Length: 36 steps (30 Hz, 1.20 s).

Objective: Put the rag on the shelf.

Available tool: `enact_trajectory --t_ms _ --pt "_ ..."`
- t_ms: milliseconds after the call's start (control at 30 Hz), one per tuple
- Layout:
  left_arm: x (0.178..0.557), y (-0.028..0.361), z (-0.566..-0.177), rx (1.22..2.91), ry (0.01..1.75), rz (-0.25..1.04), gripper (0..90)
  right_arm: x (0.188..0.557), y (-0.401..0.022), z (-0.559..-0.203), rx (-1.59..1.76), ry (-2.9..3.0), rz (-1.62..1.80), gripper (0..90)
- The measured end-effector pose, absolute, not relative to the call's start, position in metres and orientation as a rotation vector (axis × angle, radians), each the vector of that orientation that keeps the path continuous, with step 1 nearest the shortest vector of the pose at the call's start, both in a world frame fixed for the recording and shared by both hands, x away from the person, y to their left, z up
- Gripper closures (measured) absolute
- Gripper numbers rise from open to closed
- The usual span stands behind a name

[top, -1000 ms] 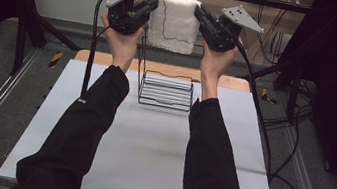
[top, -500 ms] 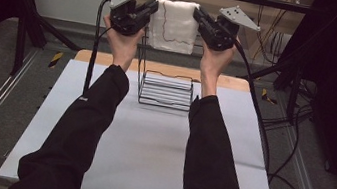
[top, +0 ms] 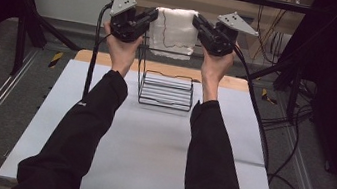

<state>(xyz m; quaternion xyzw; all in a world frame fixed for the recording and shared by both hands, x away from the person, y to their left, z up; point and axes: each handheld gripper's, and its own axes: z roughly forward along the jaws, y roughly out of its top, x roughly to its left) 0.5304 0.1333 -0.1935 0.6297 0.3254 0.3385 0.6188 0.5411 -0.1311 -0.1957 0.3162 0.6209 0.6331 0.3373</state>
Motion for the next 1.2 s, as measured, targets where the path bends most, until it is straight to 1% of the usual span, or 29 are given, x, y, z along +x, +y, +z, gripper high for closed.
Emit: enact_trajectory --t_ms 500,567,1200 --pt "0.524 0.136 -0.205 1.494 0.733 0.779 84.1 0.531 -0.133 -0.209 0.840 1.664 1.632 82.4" --pt "0.522 0.137 -0.208 1.483 0.732 0.760 84.0 0.528 -0.132 -0.209 0.827 1.667 1.631 82.4" --pt "0.504 0.142 -0.223 1.528 0.703 0.727 83.9 0.509 -0.133 -0.220 0.827 1.710 1.617 81.8"
